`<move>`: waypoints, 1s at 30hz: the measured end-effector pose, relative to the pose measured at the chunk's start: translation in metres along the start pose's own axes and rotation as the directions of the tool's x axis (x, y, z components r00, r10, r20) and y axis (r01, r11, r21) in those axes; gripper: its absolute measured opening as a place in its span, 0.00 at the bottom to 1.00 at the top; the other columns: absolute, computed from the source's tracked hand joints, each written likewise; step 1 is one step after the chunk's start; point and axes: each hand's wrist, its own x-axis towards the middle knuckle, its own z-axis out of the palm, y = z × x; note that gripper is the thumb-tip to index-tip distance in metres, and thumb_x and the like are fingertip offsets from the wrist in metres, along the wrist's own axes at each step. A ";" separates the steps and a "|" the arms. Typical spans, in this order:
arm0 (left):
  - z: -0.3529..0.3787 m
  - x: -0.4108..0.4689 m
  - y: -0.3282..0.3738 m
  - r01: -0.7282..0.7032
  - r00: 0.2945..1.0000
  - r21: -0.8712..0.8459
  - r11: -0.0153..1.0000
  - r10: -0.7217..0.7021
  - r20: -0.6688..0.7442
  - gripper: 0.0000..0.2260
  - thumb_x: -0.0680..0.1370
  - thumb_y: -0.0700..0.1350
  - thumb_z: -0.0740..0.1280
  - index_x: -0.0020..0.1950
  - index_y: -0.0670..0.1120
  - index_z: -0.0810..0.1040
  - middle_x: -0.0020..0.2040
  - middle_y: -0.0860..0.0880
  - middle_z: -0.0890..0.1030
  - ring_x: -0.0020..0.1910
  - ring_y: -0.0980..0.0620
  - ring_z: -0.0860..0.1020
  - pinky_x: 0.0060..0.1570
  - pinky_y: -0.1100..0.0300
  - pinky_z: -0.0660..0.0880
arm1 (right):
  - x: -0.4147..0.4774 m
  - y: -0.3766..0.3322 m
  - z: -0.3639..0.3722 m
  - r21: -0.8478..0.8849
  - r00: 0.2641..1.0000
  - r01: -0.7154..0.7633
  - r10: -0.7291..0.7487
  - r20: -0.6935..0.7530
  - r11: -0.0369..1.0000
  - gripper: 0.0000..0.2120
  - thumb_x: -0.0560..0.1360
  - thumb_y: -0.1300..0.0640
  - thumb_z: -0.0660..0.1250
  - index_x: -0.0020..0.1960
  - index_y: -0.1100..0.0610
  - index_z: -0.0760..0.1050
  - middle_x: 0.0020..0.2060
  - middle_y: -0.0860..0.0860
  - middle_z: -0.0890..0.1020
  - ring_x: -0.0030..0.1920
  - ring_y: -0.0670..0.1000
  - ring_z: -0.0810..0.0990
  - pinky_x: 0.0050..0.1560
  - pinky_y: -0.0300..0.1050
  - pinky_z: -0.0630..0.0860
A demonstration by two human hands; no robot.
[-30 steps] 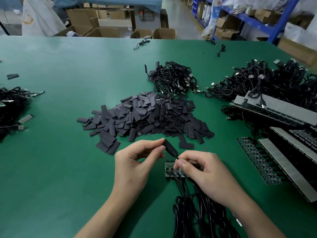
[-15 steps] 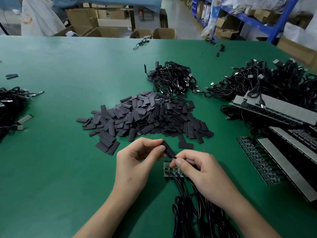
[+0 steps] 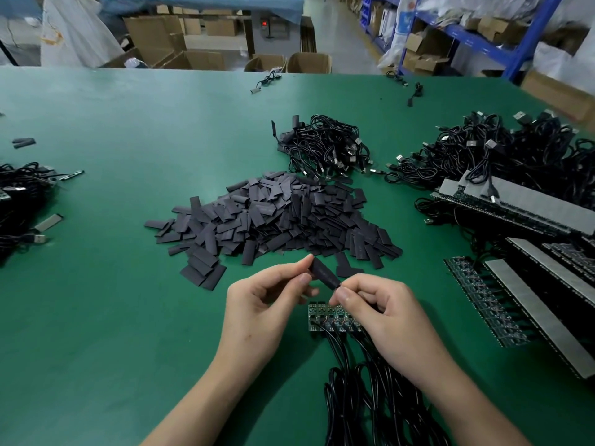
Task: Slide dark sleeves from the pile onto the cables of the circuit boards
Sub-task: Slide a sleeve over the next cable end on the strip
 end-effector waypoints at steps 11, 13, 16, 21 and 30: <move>-0.005 -0.001 -0.003 -0.108 0.994 0.256 0.961 0.096 0.058 0.10 0.79 0.47 0.71 0.59 0.54 0.86 0.45 0.55 0.88 0.44 0.54 0.86 0.47 0.59 0.82 | 0.002 0.004 -0.007 -0.003 1.000 -0.014 0.014 0.023 1.000 0.12 0.77 0.42 0.64 0.45 0.48 0.82 0.28 0.58 0.70 0.30 0.50 0.64 0.34 0.48 0.59; -0.005 -0.001 -0.001 -0.166 0.986 0.319 0.933 0.149 0.078 0.11 0.79 0.47 0.70 0.59 0.52 0.86 0.45 0.57 0.87 0.43 0.56 0.86 0.47 0.61 0.82 | 0.002 0.005 -0.010 -0.001 1.000 -0.014 0.014 0.028 1.000 0.14 0.77 0.41 0.64 0.45 0.48 0.82 0.30 0.61 0.71 0.31 0.50 0.64 0.35 0.48 0.60; -0.004 -0.001 0.000 -0.246 0.969 0.346 0.906 0.224 0.102 0.10 0.79 0.46 0.71 0.60 0.49 0.86 0.45 0.56 0.87 0.42 0.56 0.86 0.46 0.62 0.81 | 0.003 0.005 -0.012 0.021 0.999 -0.021 0.020 0.031 1.000 0.14 0.77 0.41 0.64 0.45 0.49 0.82 0.31 0.62 0.72 0.31 0.52 0.64 0.36 0.49 0.60; -0.002 -0.002 0.002 -0.117 0.993 0.179 0.977 0.114 0.029 0.09 0.76 0.45 0.75 0.55 0.55 0.87 0.45 0.55 0.88 0.44 0.55 0.86 0.48 0.66 0.80 | 0.004 0.005 -0.011 0.031 0.995 -0.026 0.023 0.093 0.999 0.13 0.78 0.42 0.65 0.46 0.48 0.83 0.28 0.53 0.71 0.31 0.49 0.65 0.35 0.45 0.62; -0.007 0.006 0.007 0.063 0.997 -0.124 0.990 -0.069 -0.041 0.03 0.76 0.40 0.75 0.47 0.47 0.86 0.40 0.44 0.87 0.41 0.50 0.86 0.45 0.65 0.79 | 0.000 -0.002 -0.023 -0.343 0.995 0.005 0.028 0.091 0.939 0.06 0.73 0.41 0.72 0.47 0.41 0.82 0.46 0.39 0.81 0.48 0.41 0.78 0.47 0.31 0.70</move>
